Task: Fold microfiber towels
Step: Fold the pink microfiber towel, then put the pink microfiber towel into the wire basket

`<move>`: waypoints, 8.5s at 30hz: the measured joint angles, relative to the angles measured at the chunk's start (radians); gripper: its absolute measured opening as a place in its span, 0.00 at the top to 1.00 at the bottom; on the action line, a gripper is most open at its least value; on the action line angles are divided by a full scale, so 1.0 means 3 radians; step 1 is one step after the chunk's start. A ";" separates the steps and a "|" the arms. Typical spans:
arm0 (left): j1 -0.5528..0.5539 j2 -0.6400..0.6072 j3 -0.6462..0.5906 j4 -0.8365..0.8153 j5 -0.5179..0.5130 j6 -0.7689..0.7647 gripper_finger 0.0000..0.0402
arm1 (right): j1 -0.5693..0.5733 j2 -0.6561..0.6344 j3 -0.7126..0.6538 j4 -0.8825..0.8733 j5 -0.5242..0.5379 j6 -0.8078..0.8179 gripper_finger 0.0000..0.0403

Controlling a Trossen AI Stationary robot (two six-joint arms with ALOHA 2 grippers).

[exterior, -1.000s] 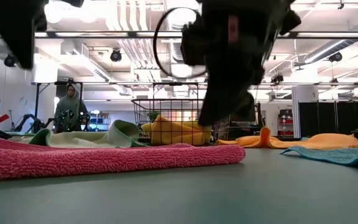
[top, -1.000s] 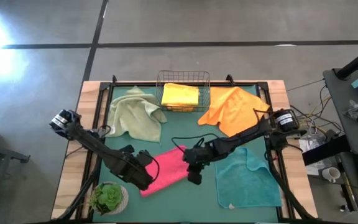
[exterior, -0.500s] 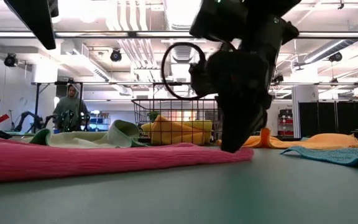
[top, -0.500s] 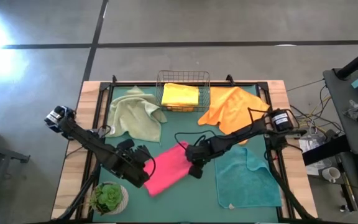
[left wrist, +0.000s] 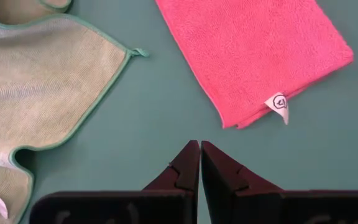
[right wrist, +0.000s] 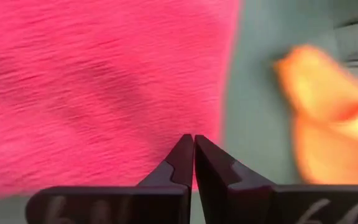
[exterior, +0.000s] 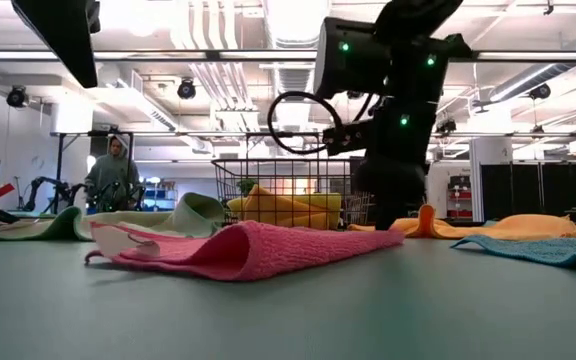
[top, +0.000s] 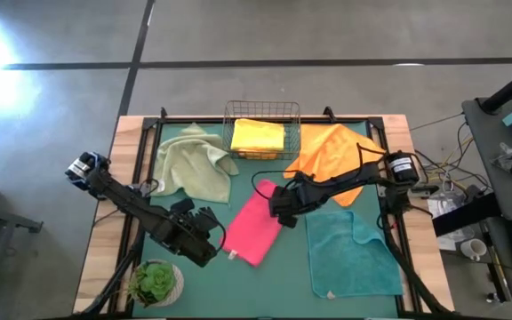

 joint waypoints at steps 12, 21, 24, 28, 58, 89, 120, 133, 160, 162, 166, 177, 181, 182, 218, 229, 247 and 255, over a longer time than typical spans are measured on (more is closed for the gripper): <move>0.0008 0.0002 -0.0044 0.0001 -0.0013 0.0001 1.00 | 0.0398 -0.0406 0.0100 0.0768 -0.0937 -0.0172 0.98; 0.0012 0.0003 -0.0045 0.0012 -0.0054 0.0367 1.00 | 0.0757 -0.0217 0.0095 0.1719 -0.1148 0.0231 0.98; 0.0012 0.0003 -0.0041 0.0019 -0.0059 0.0431 0.97 | 0.0807 -0.0078 0.0096 0.1887 -0.1147 0.0451 0.98; 0.0012 0.0003 -0.0042 0.0018 -0.0087 0.0432 0.89 | 0.0838 0.0133 0.0093 0.2150 -0.1149 0.0629 0.98; 0.0012 0.0004 -0.0049 0.0629 -0.0087 0.0867 0.69 | 0.1206 0.0656 0.0900 0.0301 -0.1096 0.0923 0.98; -0.0069 0.1101 -0.0021 0.2267 0.0185 0.2326 0.69 | 0.2042 -0.0251 0.0649 -0.0863 -0.0071 0.1211 0.98; -0.0187 0.1404 0.0026 0.2708 0.0218 0.2767 0.69 | 0.2195 -0.0509 -0.0235 0.1082 0.0103 0.0571 0.67; -0.0155 0.1462 0.0039 0.2688 0.0207 0.2586 0.60 | 0.2044 -0.0241 -0.0237 0.1491 0.0102 0.0008 0.54; 0.0072 0.1611 -0.0009 0.2694 0.0250 0.2571 0.62 | 0.1719 0.0148 -0.0233 0.1627 -0.0257 0.0050 0.56; 0.0072 0.1611 -0.0009 0.2697 0.0270 0.2572 0.69 | 0.1713 0.0148 -0.0233 0.1626 -0.0260 0.0051 0.59; 0.0075 0.1612 -0.0012 0.2678 0.0245 0.2586 0.87 | 0.1706 0.0148 -0.0233 0.1618 -0.0267 0.0052 0.70; 0.0078 0.1592 -0.0007 0.2655 0.0342 0.2587 0.99 | 0.1706 0.0148 -0.0091 0.1548 -0.0548 0.0306 0.97; 0.0071 0.1549 0.0072 0.2636 0.0774 0.2584 0.99 | 0.1724 0.0148 0.0121 0.1294 -0.0619 0.0481 0.98; 0.0068 0.1525 0.0094 0.2630 0.0885 0.2582 0.99 | 0.1736 0.0148 0.0186 0.1205 -0.0637 0.0518 0.98; 0.0843 0.1020 0.0195 0.1445 0.0327 0.2436 1.00 | 0.1178 0.0147 0.0658 -0.0238 0.0114 0.1395 0.98; 0.0953 0.1020 0.0187 0.1529 0.0287 0.2791 0.99 | 0.1103 0.0147 0.0599 -0.0255 0.0106 0.1661 0.96; 0.0996 0.0933 0.0303 0.0896 0.0321 0.2729 0.57 | 0.1073 -0.0168 0.0622 -0.0635 0.0108 0.1754 0.64; 0.0449 0.0837 0.0242 0.0955 0.0508 0.2540 0.56 | 0.1517 -0.0352 0.0605 -0.0518 0.0101 0.1446 0.64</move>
